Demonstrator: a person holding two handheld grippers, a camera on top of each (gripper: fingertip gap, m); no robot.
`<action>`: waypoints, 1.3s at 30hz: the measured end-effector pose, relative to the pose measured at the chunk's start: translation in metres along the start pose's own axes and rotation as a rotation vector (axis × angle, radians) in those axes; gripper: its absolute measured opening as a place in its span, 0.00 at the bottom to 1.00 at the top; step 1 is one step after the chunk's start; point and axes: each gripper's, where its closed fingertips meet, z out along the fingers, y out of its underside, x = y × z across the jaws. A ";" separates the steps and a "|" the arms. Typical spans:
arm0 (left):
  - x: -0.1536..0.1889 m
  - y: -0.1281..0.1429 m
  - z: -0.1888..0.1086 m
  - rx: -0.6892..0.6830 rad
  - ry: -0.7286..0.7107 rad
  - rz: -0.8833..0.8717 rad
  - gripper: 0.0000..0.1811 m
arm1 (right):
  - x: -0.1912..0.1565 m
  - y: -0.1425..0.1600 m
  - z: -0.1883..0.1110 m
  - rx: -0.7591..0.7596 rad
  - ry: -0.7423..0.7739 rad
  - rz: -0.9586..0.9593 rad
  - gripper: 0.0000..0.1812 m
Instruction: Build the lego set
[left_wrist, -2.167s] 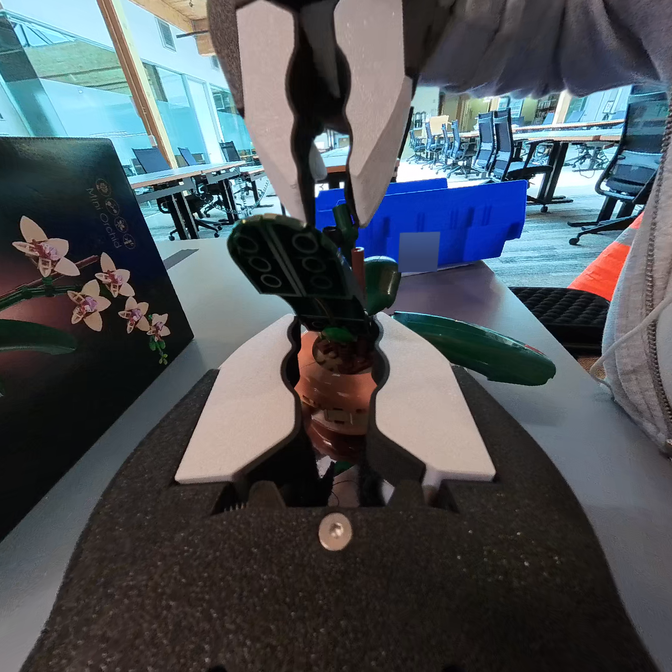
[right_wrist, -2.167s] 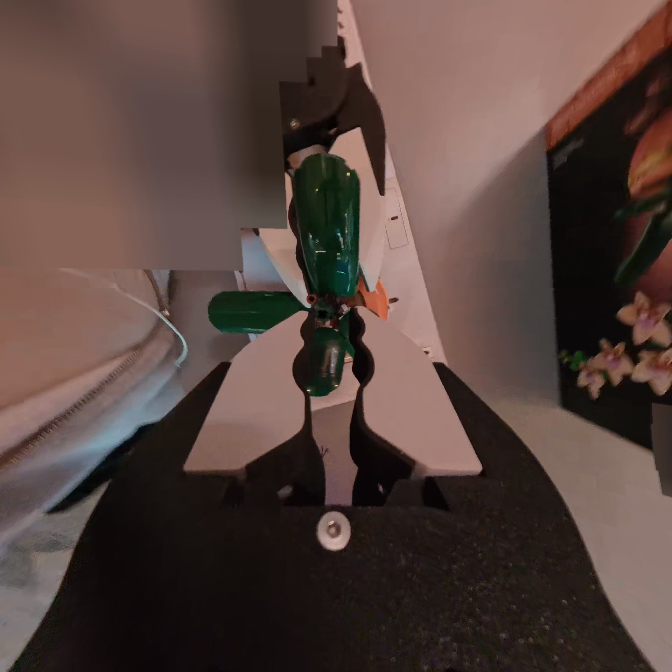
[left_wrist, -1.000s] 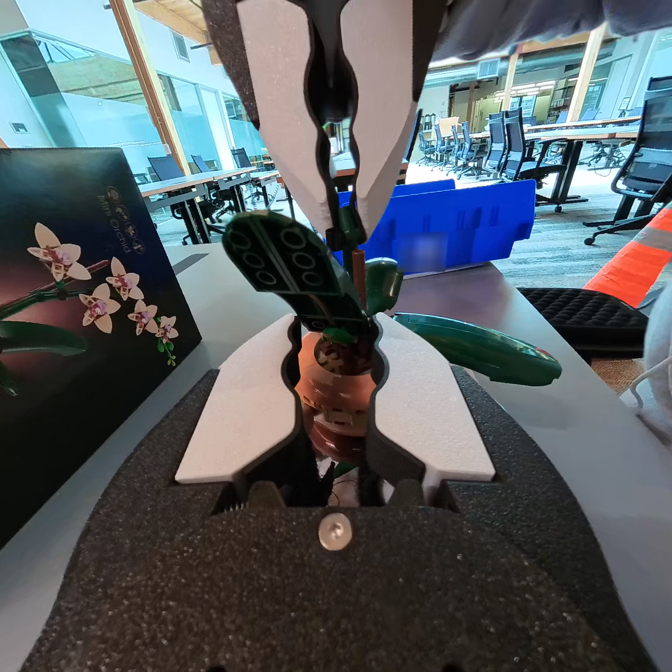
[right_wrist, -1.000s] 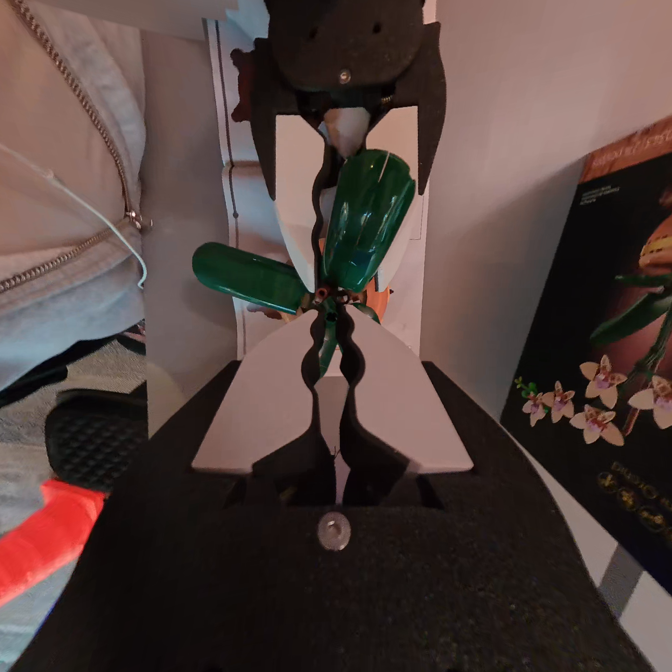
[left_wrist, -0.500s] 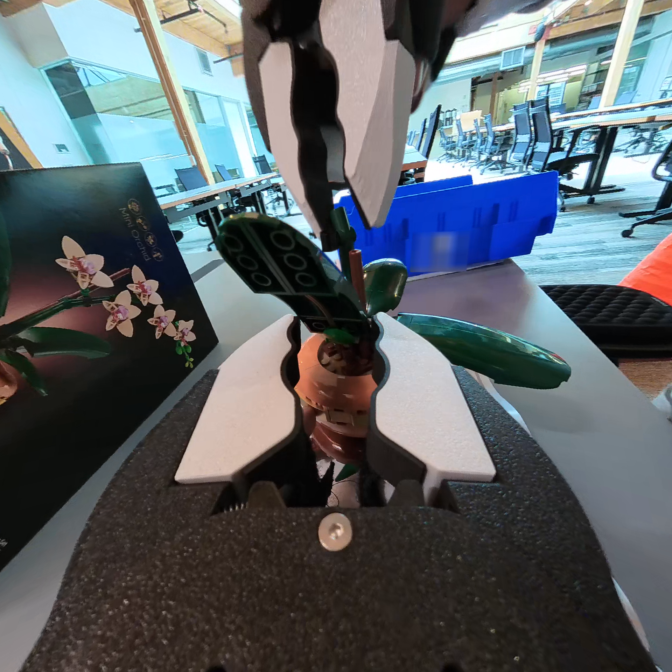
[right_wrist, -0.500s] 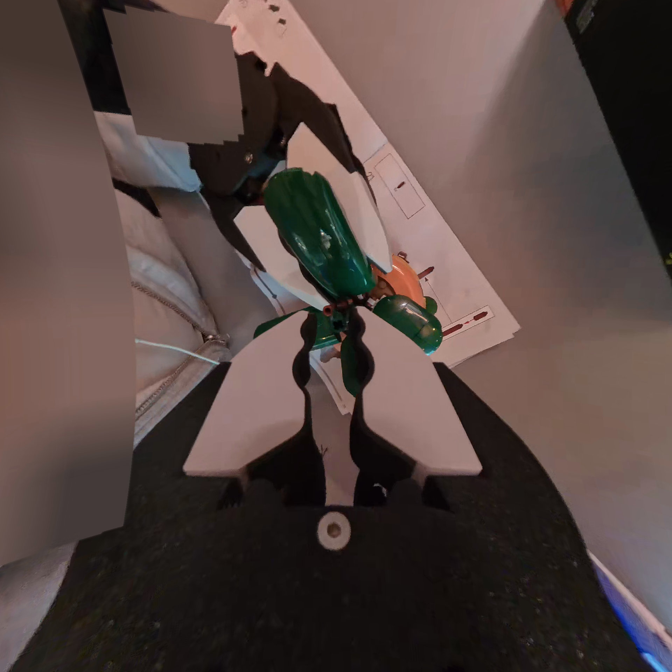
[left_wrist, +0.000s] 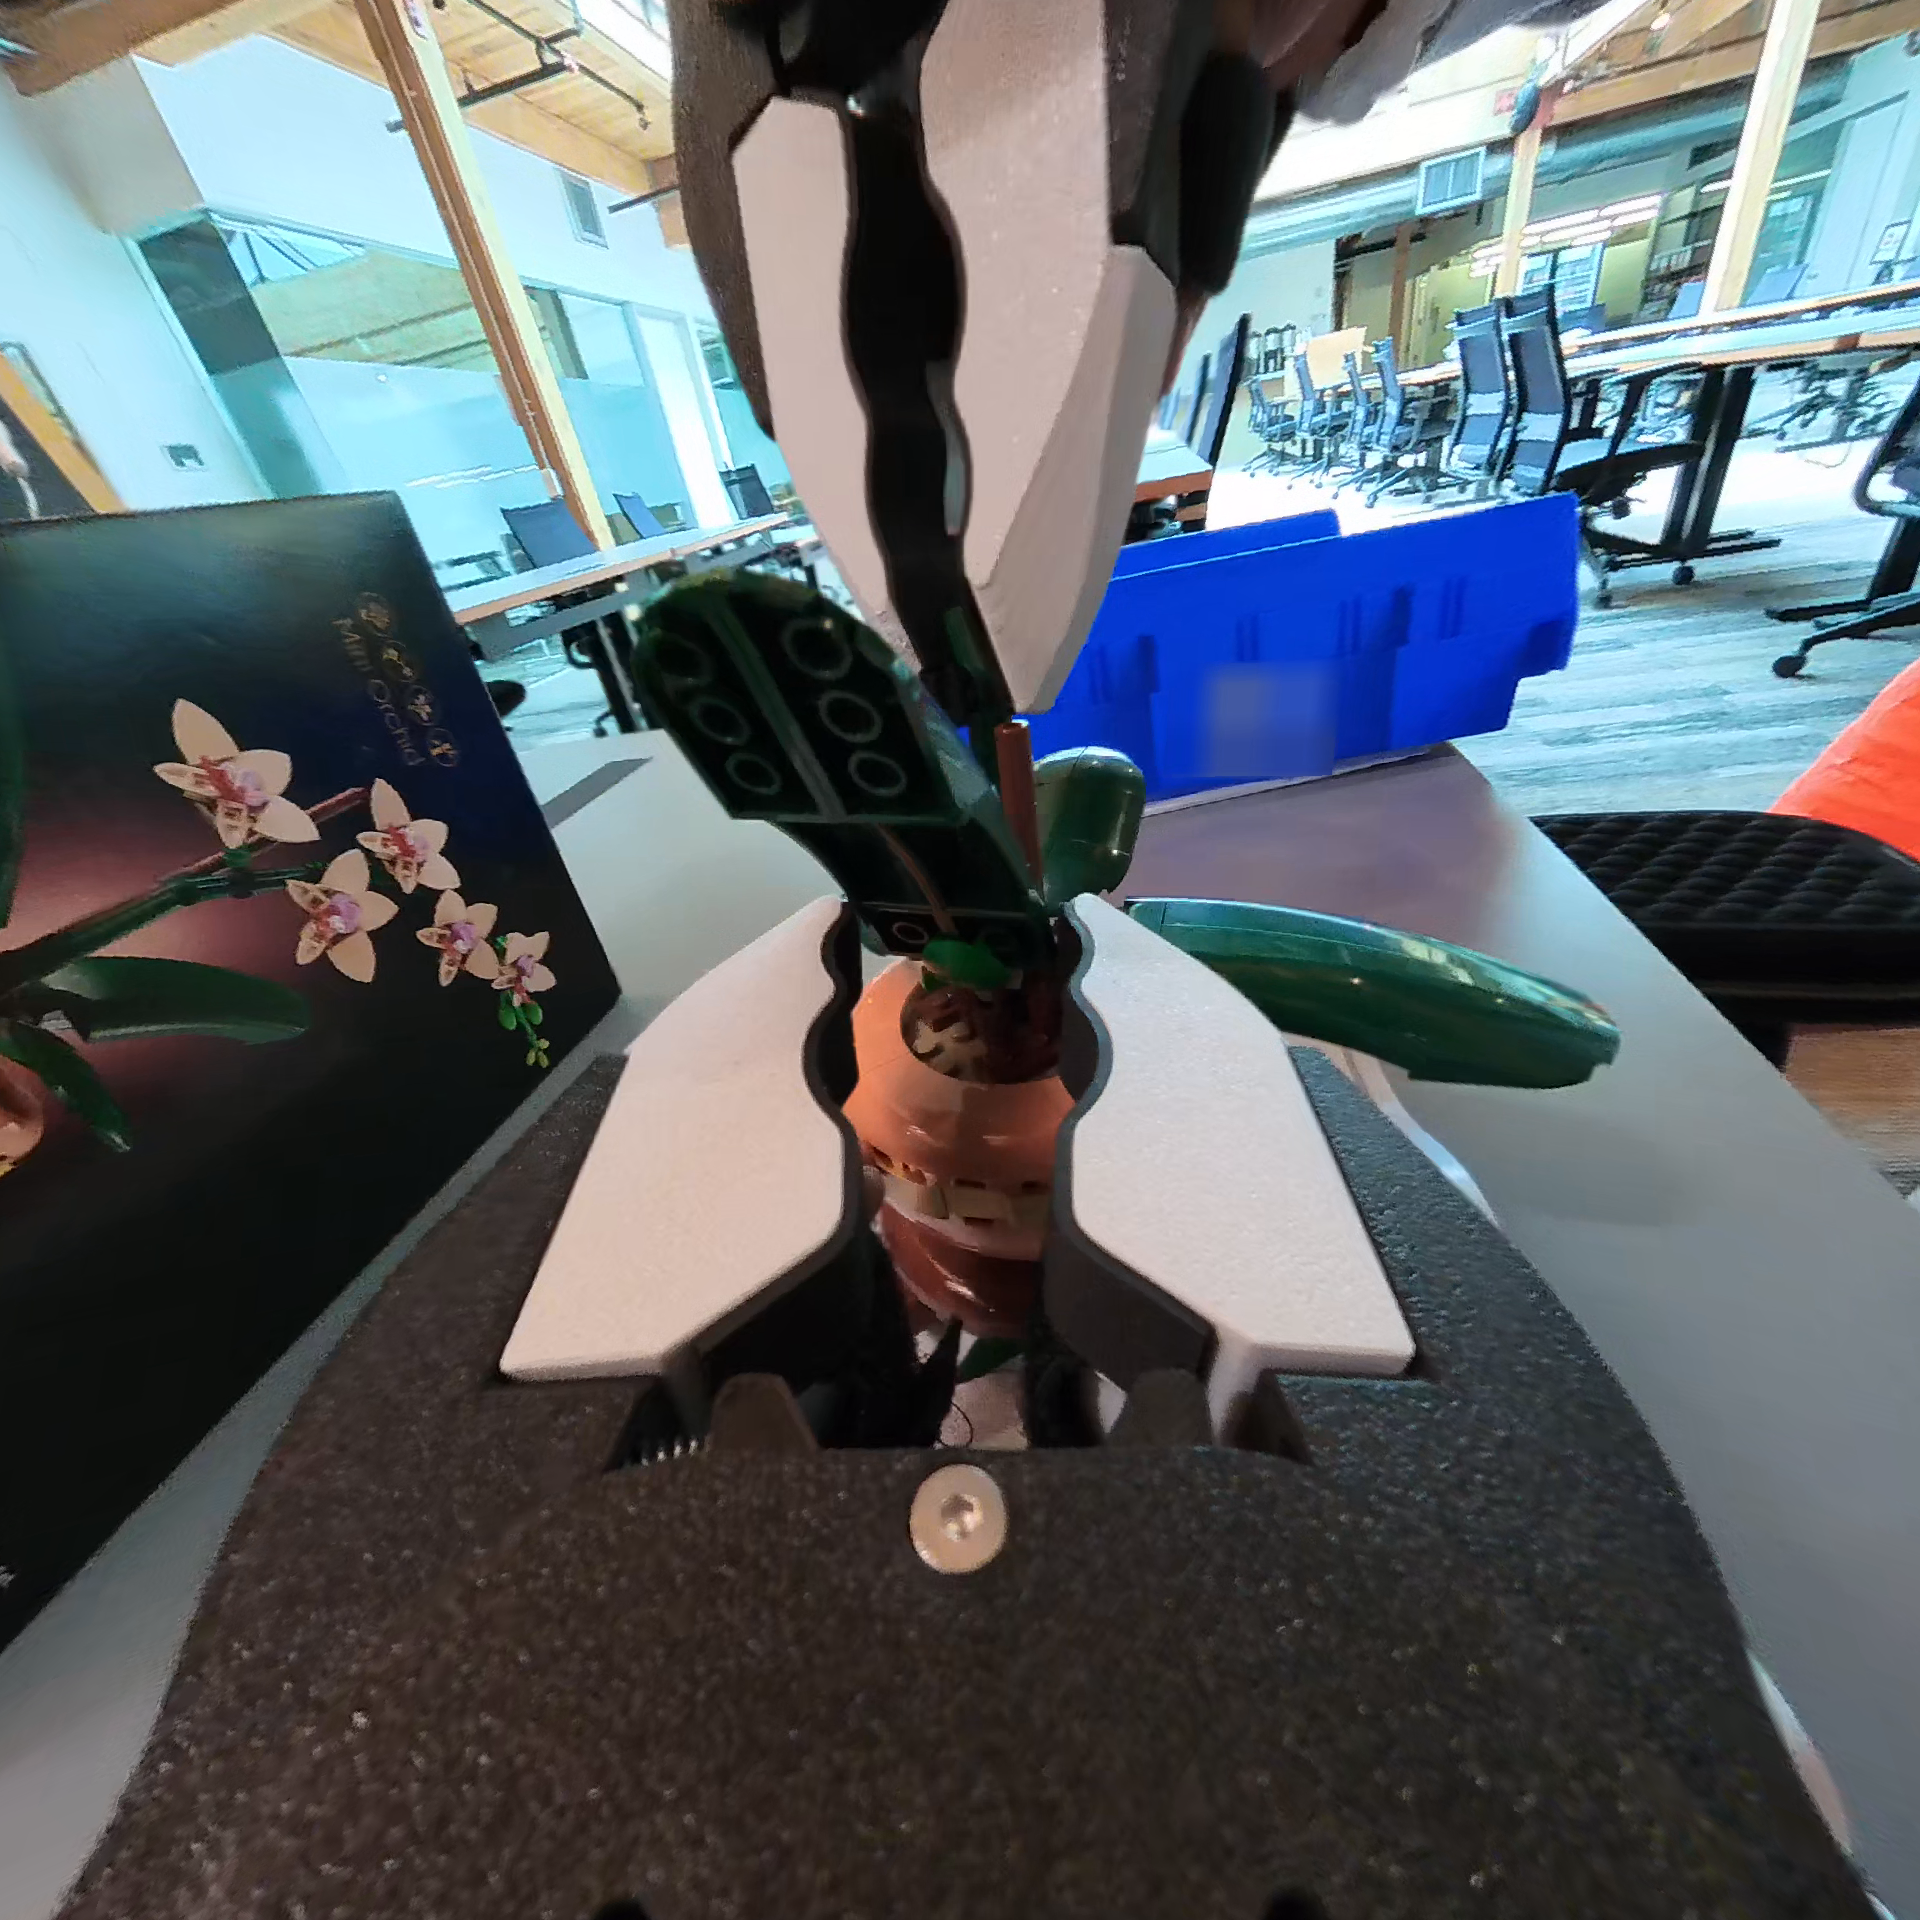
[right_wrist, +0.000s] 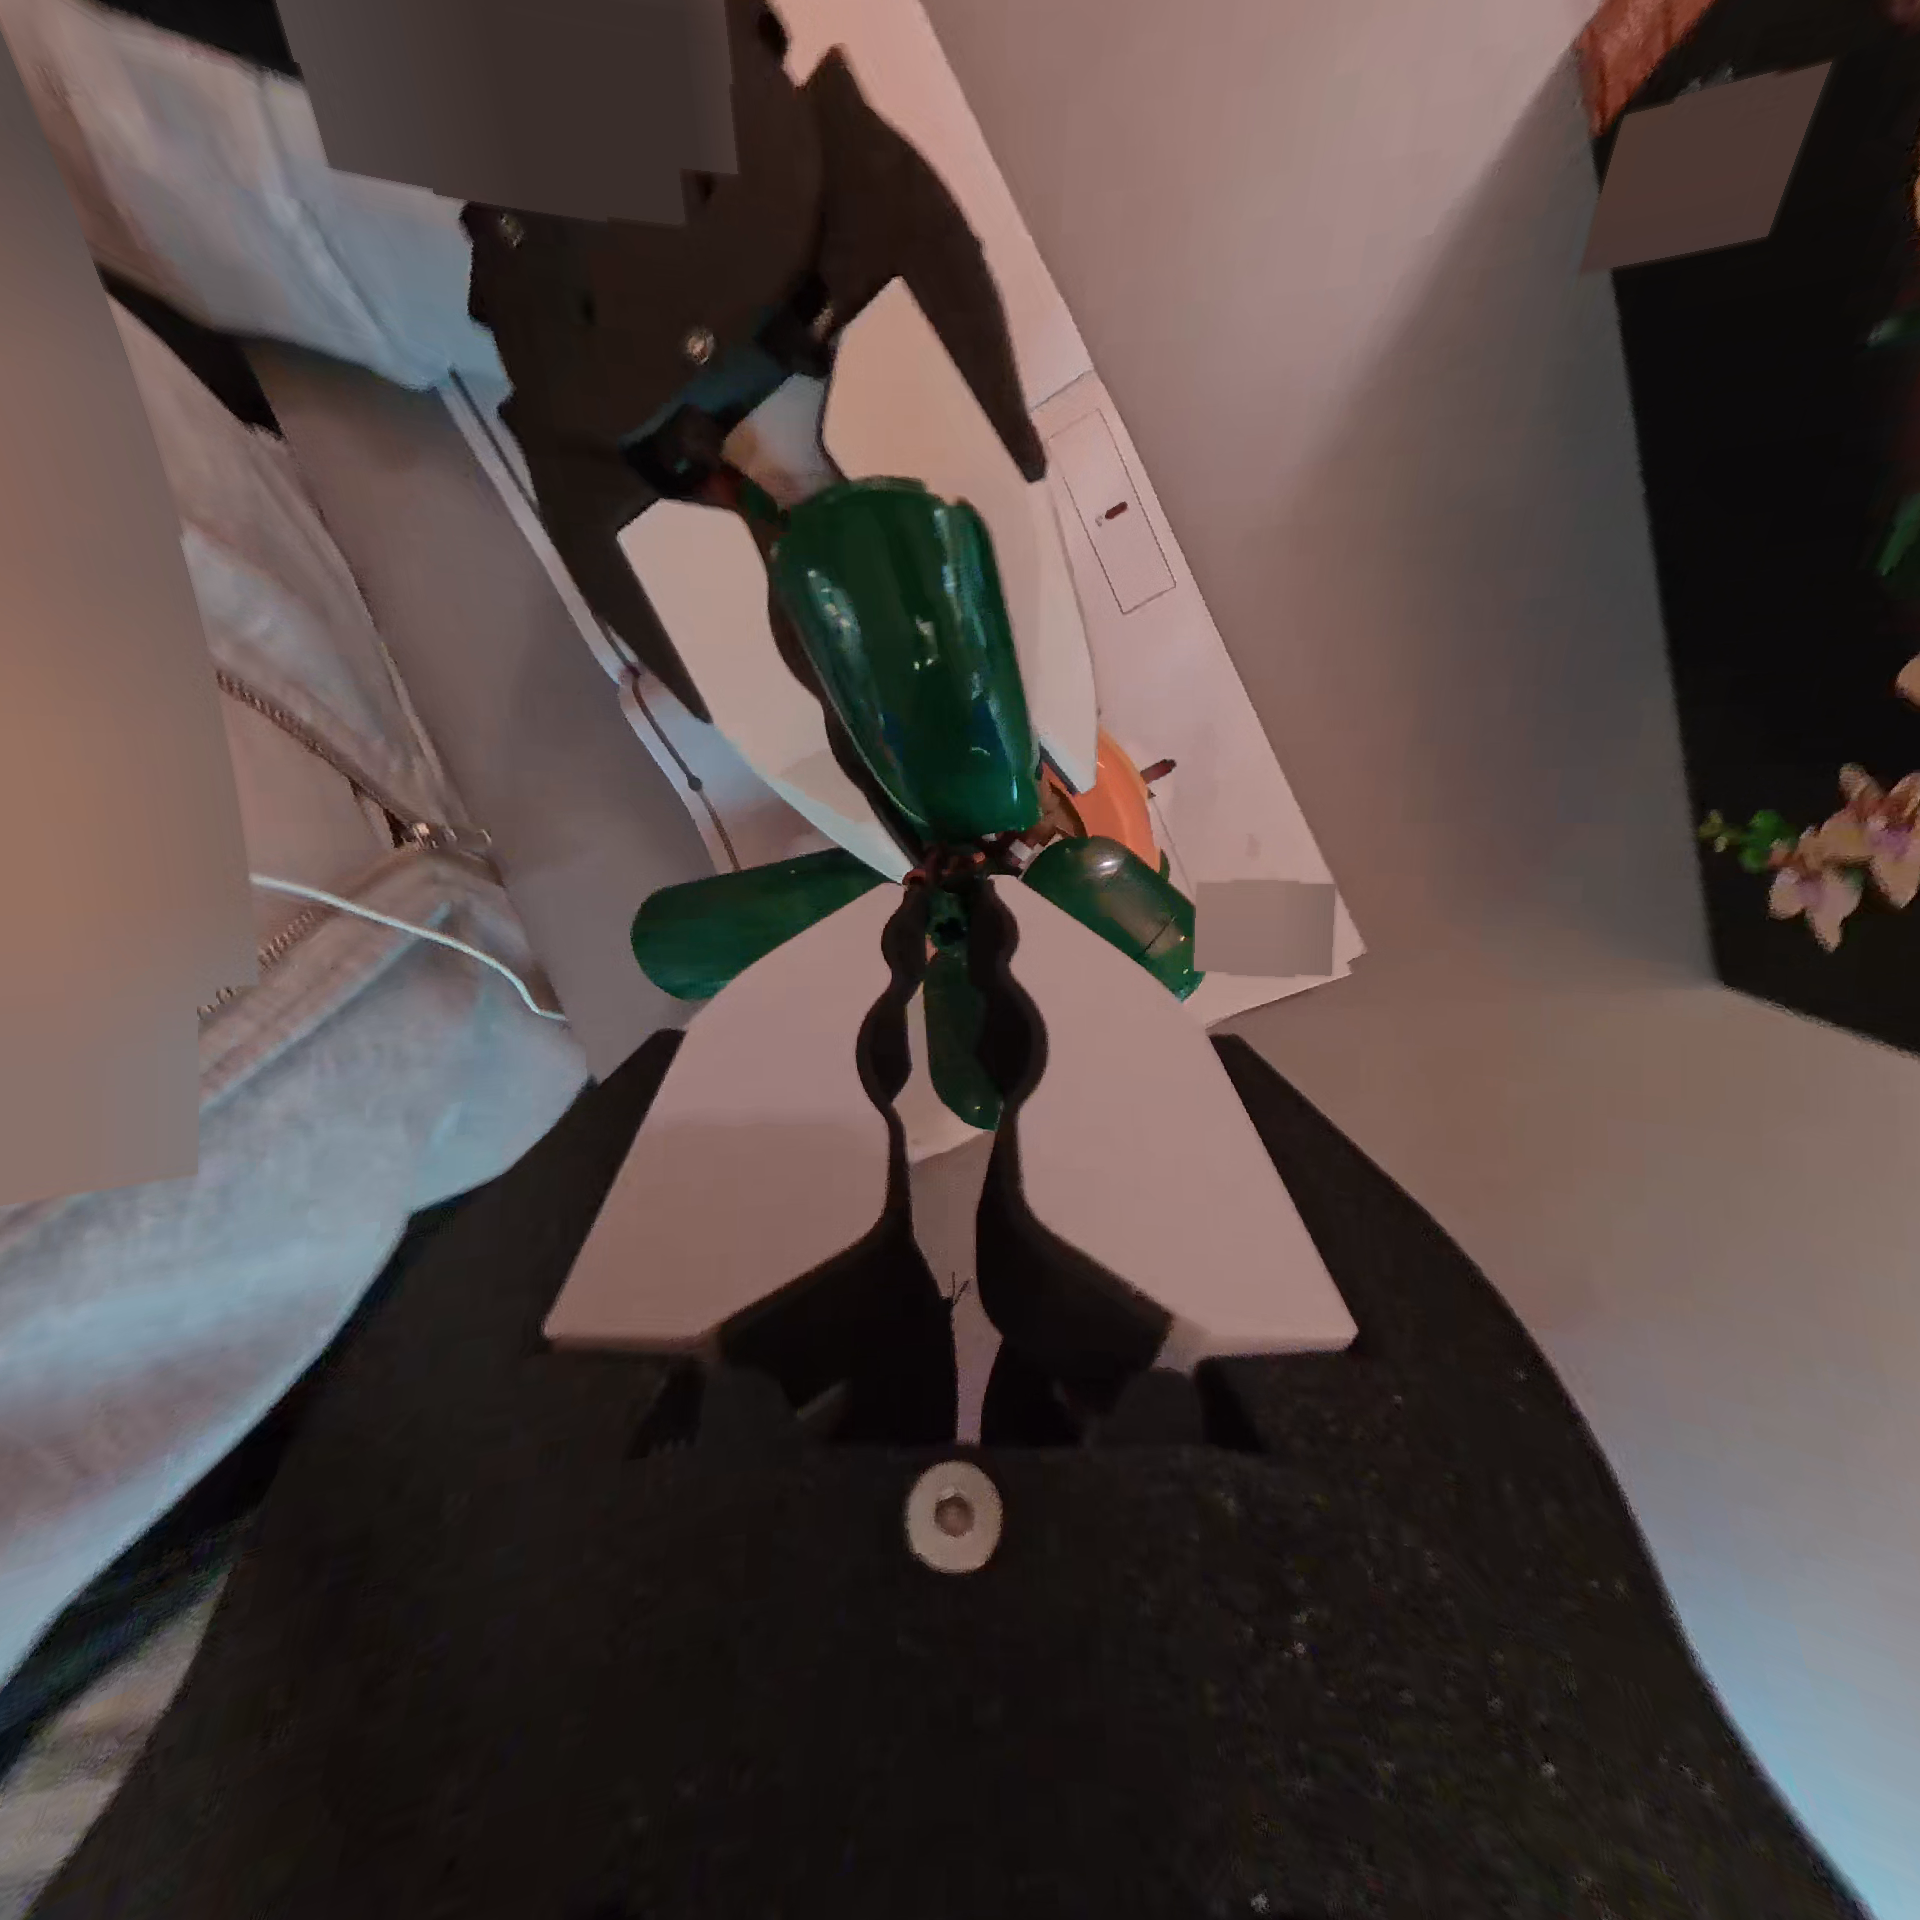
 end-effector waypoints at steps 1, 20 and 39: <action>0.000 0.000 0.000 0.000 0.011 -0.013 0.19 | 0.000 0.000 0.000 -0.008 0.000 -0.042 0.05; 0.002 0.002 0.001 -0.015 0.102 -0.100 0.18 | 0.007 0.003 -0.002 -0.104 -0.006 -0.835 0.04; 0.002 0.001 0.002 -0.013 0.016 0.009 0.18 | -0.003 0.001 -0.007 0.101 -0.174 0.111 0.11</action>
